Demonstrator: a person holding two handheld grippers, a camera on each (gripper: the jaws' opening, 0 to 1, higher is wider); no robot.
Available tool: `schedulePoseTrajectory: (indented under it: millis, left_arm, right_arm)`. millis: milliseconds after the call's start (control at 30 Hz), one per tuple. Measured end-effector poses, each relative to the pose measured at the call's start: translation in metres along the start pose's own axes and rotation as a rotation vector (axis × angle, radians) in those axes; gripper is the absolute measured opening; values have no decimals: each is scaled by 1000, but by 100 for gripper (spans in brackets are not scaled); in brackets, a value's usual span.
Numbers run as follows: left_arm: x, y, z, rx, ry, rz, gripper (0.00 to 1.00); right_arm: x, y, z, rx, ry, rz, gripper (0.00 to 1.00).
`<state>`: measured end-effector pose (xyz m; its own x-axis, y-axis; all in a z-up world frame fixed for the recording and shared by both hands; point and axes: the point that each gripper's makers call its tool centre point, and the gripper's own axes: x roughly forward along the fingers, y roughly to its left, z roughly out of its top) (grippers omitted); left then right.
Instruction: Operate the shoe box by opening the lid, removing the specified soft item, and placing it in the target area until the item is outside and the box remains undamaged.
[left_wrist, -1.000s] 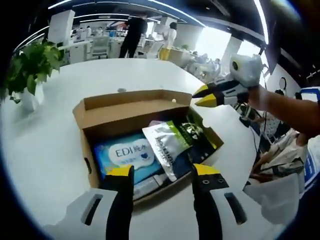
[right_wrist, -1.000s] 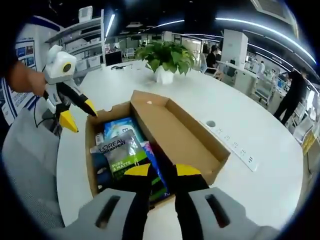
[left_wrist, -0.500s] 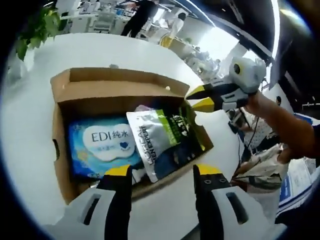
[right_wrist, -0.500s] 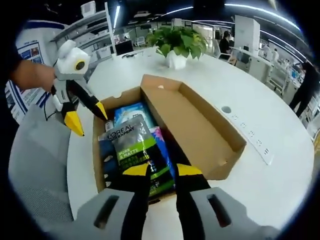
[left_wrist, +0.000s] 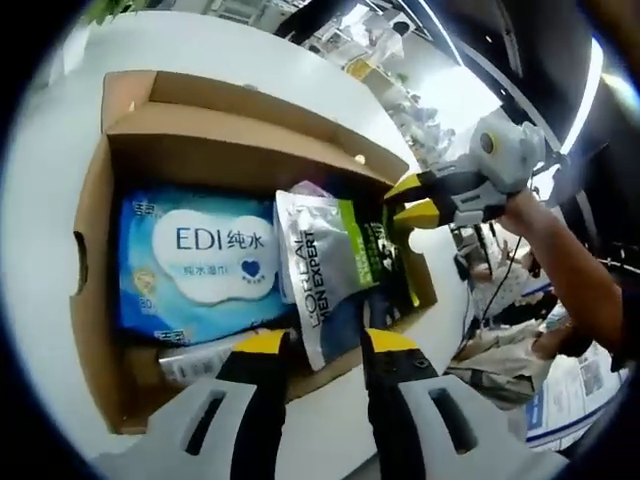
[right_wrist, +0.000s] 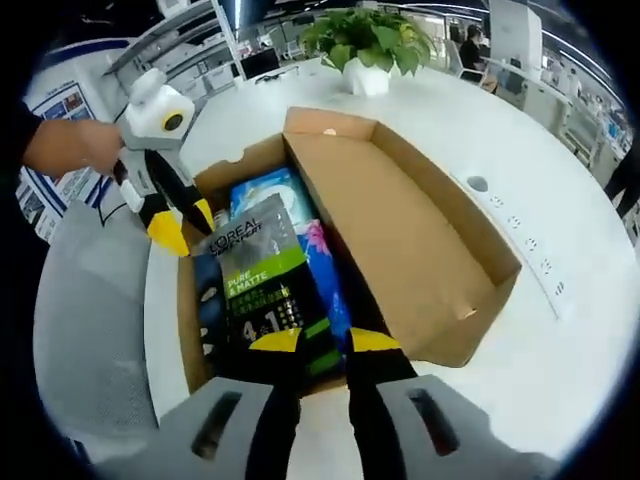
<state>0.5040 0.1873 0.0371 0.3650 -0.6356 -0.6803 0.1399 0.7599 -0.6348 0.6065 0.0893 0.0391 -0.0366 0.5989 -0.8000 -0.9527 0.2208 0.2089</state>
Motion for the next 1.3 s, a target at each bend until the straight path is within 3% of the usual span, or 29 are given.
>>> schedulePoseTrajectory:
  millis: [100, 233, 367, 600, 733, 1300]
  left_arm:
    - [3, 1, -2, -12, 11, -7, 22]
    - [2, 3, -3, 2, 8, -10, 4]
    - [2, 4, -6, -14, 12, -17, 4]
    - [3, 5, -7, -1, 10, -14, 1]
    - [3, 3, -7, 10, 4, -16, 0]
    - [-9, -6, 0, 11, -58, -31, 0]
  right_arm:
    - [0, 1, 0, 2, 5, 10, 12]
    - [1, 1, -1, 0, 10, 14, 9]
    - [0, 5, -1, 35, 6, 51, 10]
    - [2, 18, -4, 18, 48, 98, 7]
    - [3, 23, -6, -5, 71, 116, 1]
    - [-12, 26, 1, 30, 26, 77, 0]
